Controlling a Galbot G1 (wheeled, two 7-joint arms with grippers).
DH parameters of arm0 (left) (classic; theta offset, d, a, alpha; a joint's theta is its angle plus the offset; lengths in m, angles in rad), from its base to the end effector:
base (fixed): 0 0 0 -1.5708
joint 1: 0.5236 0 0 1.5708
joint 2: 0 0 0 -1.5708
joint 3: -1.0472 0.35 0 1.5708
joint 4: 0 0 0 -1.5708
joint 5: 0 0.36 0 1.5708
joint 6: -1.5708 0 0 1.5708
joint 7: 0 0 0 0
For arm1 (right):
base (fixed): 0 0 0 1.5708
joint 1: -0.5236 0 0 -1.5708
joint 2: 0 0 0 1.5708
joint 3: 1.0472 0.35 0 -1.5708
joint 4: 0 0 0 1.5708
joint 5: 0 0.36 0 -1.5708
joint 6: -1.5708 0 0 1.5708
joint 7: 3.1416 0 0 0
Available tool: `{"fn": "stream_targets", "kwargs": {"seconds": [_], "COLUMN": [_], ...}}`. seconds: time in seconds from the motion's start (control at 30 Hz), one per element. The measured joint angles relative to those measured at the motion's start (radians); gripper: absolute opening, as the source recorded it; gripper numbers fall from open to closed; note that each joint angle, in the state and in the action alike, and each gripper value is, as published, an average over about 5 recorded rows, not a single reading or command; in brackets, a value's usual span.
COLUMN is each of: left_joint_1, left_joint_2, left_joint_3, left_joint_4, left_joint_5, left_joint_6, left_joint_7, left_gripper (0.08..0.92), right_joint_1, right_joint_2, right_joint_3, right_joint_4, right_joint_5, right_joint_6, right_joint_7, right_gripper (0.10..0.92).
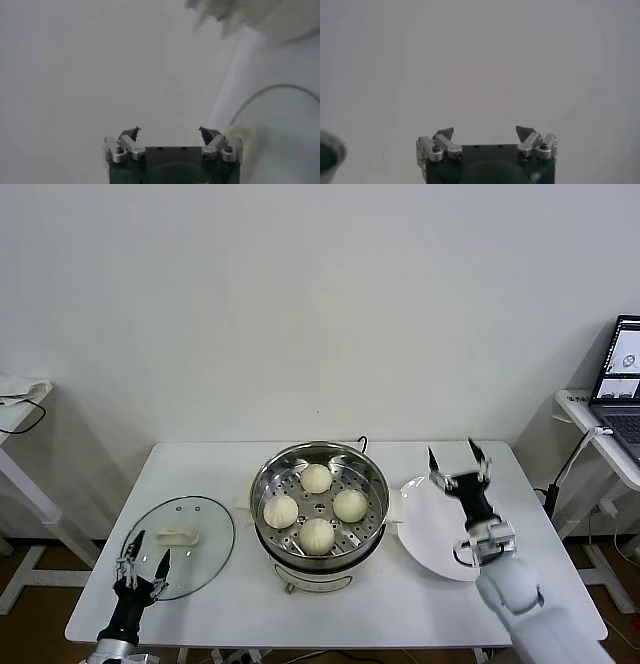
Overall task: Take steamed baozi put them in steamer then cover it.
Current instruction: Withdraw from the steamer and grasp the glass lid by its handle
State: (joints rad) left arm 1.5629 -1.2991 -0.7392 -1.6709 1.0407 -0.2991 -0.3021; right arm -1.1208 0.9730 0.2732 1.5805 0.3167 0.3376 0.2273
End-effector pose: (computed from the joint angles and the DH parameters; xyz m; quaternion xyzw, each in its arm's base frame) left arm 0.1654 0.1581 -0.4178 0.0143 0.7906 0.6120 0.0133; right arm 0.3231 -0.1213 -0.3614 -0.0279 0.9902 -0.1025 0.0911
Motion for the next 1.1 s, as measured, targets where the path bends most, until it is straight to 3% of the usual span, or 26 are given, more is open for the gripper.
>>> {"fn": "stream_targets", "kwargs": {"seconds": [0.47, 1.1], "left_joint_1": [-0.1, -0.23], "left_joint_2": [0.008, 0.027], "left_joint_3": [0.004, 0.017], "left_joint_4": [0.142, 0.22], "left_joint_5": [0.22, 0.304], "left_joint_6": [-0.028, 0.009], "left_joint_7": [-0.026, -0.011], "left_gripper": [0.823, 0.823], "right_joint_1": [-0.14, -0.195], "right_joint_2": [0.106, 0.151], "right_joint_3": [0.093, 0.117], "right_joint_4": [0.012, 0.013], "right_joint_5": [-0.056, -0.092], "right_joint_6": [0.03, 0.036], "right_joint_7": [0.02, 0.003], "right_gripper": [0.823, 0.823]}}
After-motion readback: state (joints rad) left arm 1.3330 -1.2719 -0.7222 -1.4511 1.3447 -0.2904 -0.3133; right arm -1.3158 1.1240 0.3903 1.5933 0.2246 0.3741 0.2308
